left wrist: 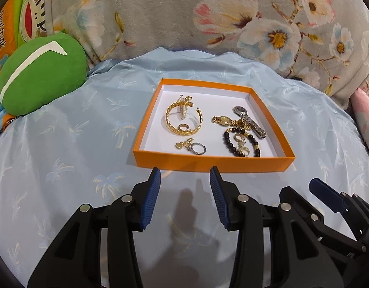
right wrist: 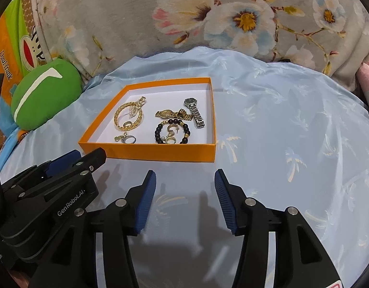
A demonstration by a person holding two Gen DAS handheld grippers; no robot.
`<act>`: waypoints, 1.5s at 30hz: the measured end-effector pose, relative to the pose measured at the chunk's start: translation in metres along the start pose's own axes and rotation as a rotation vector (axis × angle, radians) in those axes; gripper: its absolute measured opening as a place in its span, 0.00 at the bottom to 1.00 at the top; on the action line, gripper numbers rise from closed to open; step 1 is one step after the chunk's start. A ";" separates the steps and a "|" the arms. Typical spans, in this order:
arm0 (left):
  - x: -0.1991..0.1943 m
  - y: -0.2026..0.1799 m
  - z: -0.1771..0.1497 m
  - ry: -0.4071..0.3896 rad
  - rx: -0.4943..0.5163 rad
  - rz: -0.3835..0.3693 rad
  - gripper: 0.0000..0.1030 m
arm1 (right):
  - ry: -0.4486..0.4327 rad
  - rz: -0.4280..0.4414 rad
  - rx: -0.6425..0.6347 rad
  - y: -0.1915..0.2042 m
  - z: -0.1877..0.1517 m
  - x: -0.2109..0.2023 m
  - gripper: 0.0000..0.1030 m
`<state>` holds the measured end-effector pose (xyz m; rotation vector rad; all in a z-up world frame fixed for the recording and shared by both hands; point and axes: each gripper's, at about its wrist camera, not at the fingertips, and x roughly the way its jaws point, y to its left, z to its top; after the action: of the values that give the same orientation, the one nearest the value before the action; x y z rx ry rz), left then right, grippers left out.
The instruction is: Organize jewelry
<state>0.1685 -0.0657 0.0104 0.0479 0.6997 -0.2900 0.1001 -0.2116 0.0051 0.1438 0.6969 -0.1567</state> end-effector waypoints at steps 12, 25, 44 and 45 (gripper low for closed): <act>-0.013 -0.001 -0.017 0.033 -0.001 0.068 0.48 | 0.029 -0.048 0.004 0.002 -0.017 -0.014 0.52; -0.033 0.011 -0.035 0.048 -0.058 0.126 0.76 | 0.028 -0.074 0.070 -0.011 -0.035 -0.033 0.80; -0.034 0.018 -0.045 0.097 -0.077 0.207 0.90 | 0.074 -0.101 0.034 -0.006 -0.042 -0.032 0.83; -0.034 0.018 -0.045 0.100 -0.079 0.207 0.90 | 0.075 -0.101 0.033 -0.006 -0.042 -0.032 0.83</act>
<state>0.1204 -0.0338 -0.0036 0.0600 0.7984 -0.0613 0.0484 -0.2069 -0.0067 0.1468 0.7773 -0.2607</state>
